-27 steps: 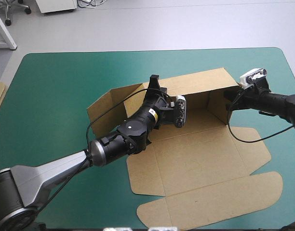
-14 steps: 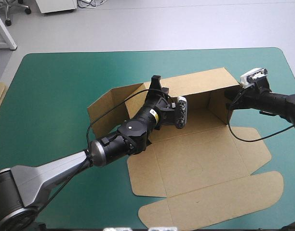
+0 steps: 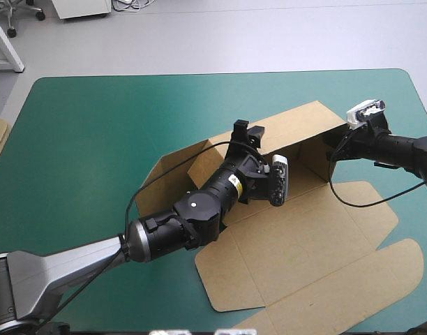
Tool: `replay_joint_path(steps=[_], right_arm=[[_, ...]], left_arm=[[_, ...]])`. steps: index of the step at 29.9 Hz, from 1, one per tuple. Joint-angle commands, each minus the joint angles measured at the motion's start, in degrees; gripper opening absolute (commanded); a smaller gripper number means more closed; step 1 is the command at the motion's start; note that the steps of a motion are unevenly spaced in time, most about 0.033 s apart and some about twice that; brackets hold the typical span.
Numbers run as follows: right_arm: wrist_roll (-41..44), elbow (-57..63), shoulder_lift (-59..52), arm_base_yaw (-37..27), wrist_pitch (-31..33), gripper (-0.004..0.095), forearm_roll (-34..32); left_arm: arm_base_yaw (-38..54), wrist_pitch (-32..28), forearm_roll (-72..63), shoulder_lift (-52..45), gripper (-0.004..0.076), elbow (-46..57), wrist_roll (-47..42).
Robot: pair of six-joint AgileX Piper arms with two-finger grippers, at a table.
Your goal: Fold the box
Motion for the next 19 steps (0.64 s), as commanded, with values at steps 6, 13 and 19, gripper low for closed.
replay_joint_path(steps=[6,13,19], right_arm=[[2.22,-1.17,-2.34,0.17,3.28,-0.0011,1.45],[2.96,-1.17,-2.34,0.17,3.05,-0.0011,0.38],[3.22,-1.17,-2.34,0.17,3.05,-0.0015,0.14]], left_arm=[[-7.42,2.13,-3.53,-4.12,0.0478,-1.66,-0.31],[-9.74,2.71,-14.03,-9.64,0.0475,-3.47,0.62],[-2.68,2.16,-24.93,-15.72,0.0475,-6.46,1.66]])
